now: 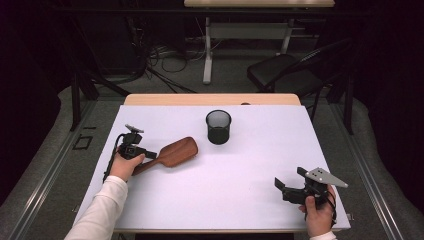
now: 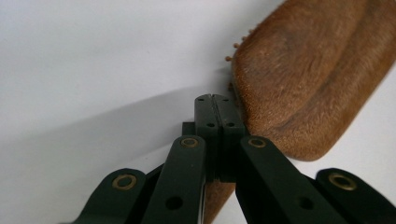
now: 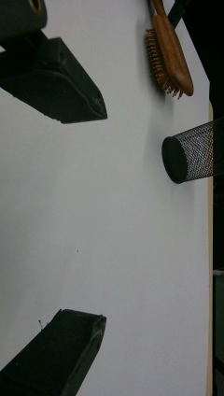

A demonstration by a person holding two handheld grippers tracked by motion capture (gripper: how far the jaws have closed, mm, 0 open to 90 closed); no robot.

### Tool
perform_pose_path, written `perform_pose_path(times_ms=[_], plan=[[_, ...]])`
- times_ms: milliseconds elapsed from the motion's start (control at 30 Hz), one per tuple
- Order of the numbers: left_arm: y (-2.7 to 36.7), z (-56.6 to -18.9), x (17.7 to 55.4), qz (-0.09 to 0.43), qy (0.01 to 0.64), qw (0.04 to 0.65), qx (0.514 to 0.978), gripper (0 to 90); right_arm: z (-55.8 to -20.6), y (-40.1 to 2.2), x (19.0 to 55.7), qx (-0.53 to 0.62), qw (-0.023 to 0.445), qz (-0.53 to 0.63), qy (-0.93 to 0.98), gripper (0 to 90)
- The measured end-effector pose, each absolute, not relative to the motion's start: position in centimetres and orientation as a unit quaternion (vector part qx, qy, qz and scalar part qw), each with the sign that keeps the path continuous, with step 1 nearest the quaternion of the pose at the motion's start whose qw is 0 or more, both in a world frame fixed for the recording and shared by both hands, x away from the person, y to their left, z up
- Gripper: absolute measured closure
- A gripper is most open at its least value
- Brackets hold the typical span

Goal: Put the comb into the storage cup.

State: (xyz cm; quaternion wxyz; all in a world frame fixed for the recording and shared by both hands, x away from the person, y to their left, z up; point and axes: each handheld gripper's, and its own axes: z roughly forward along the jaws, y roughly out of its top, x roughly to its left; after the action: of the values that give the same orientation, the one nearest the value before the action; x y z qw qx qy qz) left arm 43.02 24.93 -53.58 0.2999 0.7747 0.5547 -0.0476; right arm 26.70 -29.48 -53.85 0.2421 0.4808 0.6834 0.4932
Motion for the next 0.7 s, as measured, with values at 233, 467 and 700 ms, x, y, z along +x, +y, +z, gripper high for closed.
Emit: perform_pose_path(times_ms=[233, 467, 700], plan=[[24.8, -53.8, 42.0, -0.058, 0.545, 0.314, 0.776, 90.0, -53.9, -29.5, 26.7, 0.480, 0.243, 0.493, 0.684, 2.7], [25.0, -54.0, 40.8, -0.064, 0.539, 0.325, 0.775, 90.0, -53.8, -29.5, 26.7, 0.479, 0.244, 0.494, 0.683, 2.7], [25.1, -54.5, 39.5, -0.068, 0.545, 0.339, 0.764, 90.0, -53.8, -29.4, 26.6, 0.479, 0.242, 0.494, 0.684, 2.7]])
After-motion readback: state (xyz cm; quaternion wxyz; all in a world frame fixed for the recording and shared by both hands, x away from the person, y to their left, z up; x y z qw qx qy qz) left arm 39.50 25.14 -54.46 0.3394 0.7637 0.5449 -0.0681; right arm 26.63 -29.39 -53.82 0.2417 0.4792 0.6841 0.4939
